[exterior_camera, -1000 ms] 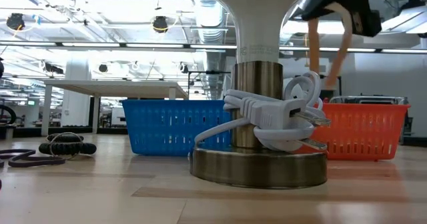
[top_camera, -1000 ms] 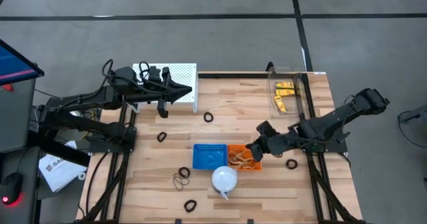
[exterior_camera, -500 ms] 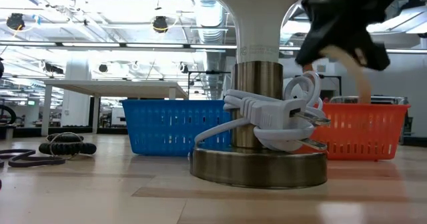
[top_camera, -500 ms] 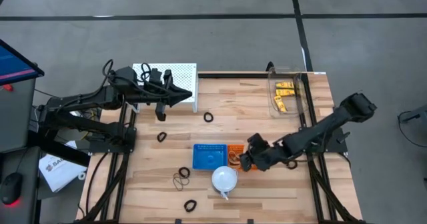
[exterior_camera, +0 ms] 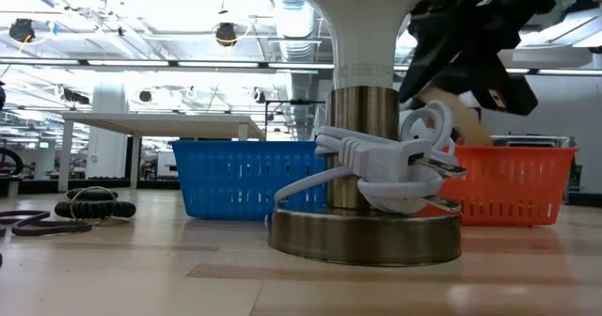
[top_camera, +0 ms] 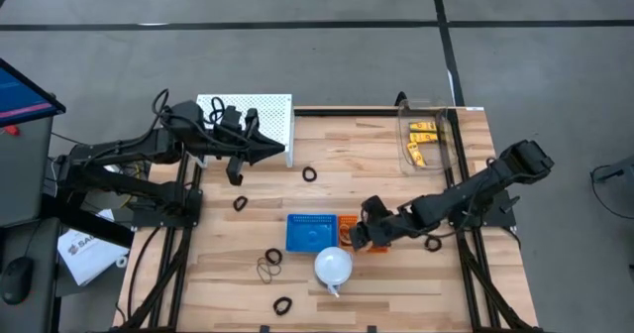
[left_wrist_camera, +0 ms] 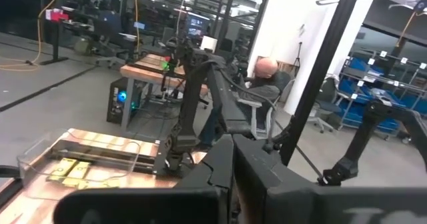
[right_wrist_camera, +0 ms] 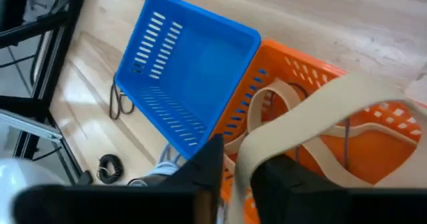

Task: Pick & Place Office Desk Supplies
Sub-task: Put the brown rubber band into the orange basket, then put the black rubber band into the orange basket

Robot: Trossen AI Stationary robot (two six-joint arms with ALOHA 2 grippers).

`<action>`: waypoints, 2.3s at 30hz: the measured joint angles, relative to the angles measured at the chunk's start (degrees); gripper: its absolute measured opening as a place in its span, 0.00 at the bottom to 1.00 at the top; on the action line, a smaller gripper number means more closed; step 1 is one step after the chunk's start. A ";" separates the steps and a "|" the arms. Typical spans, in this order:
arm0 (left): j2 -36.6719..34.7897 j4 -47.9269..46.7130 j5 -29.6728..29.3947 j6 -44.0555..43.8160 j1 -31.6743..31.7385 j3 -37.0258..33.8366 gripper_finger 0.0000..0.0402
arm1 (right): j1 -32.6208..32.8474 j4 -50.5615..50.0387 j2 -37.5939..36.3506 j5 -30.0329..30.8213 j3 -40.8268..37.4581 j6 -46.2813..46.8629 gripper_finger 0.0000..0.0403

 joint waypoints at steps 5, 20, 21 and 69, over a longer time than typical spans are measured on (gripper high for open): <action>0.00 -0.01 0.00 0.00 -1.10 0.00 0.01 | -2.99 0.24 0.00 -5.34 -0.02 0.03 0.35; 0.00 -2.45 0.02 0.00 -2.11 -0.02 0.01 | -3.16 -2.89 -4.88 -6.10 -0.02 3.11 0.50; 0.00 -2.46 0.02 0.02 -2.11 -0.02 0.01 | -2.71 -3.79 -5.80 -5.97 -0.02 3.09 0.48; 2.46 -20.33 -10.97 -43.44 -54.78 -25.37 0.35 | 10.00 -26.02 -24.50 10.12 0.00 15.27 0.49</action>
